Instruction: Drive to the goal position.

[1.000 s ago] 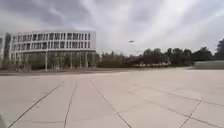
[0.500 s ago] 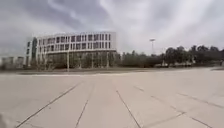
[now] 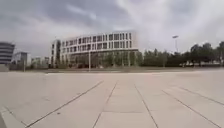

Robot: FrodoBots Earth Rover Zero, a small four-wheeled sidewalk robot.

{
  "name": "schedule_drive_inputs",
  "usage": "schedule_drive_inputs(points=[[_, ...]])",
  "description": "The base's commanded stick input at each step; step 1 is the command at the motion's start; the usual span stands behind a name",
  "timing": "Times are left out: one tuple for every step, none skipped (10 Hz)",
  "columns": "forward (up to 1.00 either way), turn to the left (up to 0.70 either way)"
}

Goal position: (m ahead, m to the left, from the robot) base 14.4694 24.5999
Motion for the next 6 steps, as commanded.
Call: schedule_drive_inputs(points=[[0.7,0.35],[0.7,0.35],[0.7,0.35],[0.7,0.35],[0.7,0.35],[0.7,0.35]])
